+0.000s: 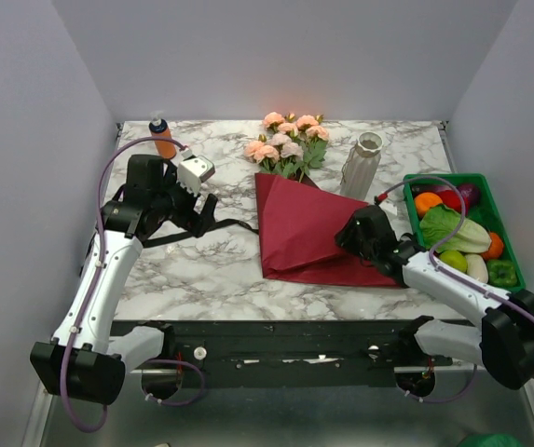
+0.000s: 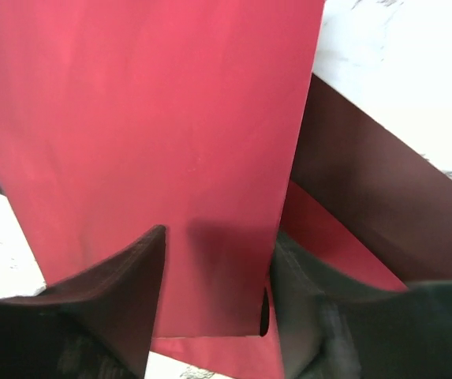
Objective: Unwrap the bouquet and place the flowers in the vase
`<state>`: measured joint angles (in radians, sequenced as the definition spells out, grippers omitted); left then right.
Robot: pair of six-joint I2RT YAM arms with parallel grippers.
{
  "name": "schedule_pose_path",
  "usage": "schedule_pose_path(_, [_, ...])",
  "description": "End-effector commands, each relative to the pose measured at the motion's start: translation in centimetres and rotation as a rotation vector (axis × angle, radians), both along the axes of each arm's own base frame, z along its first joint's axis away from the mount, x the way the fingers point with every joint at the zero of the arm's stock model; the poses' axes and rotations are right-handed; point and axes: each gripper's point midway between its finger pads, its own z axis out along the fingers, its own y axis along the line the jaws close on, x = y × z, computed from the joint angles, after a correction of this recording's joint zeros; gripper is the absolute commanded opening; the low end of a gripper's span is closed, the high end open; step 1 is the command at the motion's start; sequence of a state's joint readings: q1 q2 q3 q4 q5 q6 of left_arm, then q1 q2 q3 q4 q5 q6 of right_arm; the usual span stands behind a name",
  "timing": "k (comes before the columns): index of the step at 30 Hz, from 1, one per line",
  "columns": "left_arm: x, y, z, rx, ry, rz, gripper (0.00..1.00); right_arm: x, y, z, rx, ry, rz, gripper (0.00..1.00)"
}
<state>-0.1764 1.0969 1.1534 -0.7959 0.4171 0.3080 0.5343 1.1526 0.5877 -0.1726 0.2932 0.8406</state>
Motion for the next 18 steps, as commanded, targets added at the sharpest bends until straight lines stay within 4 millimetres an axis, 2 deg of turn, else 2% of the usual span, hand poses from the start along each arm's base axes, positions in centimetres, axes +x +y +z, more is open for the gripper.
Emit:
schedule_pose_path(1, [-0.2,0.7,0.3,0.032,-0.014,0.014,0.99,1.7,2.0,2.4,0.087,-0.064,0.044,0.39])
schedule_pose_path(3, [-0.1,0.8,0.6,0.038,-0.013,0.018,0.99,1.9,2.7,3.4,0.111,-0.084,0.069,0.26])
schedule_pose_path(4, [0.0,0.7,0.8,0.038,-0.013,0.018,0.99,2.3,3.1,4.7,0.121,-0.119,0.090,0.19])
schedule_pose_path(10, [1.1,1.1,3.3,-0.002,-0.023,0.105,0.99,2.3,6.5,9.4,0.101,-0.203,0.215,0.03])
schedule_pose_path(11, [1.4,1.3,4.4,-0.014,-0.044,0.123,0.99,2.8,7.5,11.3,0.108,-0.237,0.234,0.03])
schedule_pose_path(13, [2.0,2.2,5.8,-0.054,-0.055,0.200,0.99,2.4,9.8,12.6,0.103,-0.255,0.302,0.03])
schedule_pose_path(14, [2.5,2.7,7.4,-0.077,-0.093,0.242,0.99,2.6,10.9,14.5,0.115,-0.291,0.323,0.03])
schedule_pose_path(16, [3.0,4.1,9.4,-0.132,-0.124,0.342,0.99,2.2,13.8,14.7,0.103,-0.284,0.393,0.03])
schedule_pose_path(17, [3.6,5.7,11.0,-0.151,-0.171,0.400,0.99,2.2,14.9,14.8,0.100,-0.283,0.416,0.03])
schedule_pose_path(18, [3.7,6.6,11.8,-0.162,-0.190,0.436,0.99,2.2,17.0,15.7,0.107,-0.293,0.451,0.03])
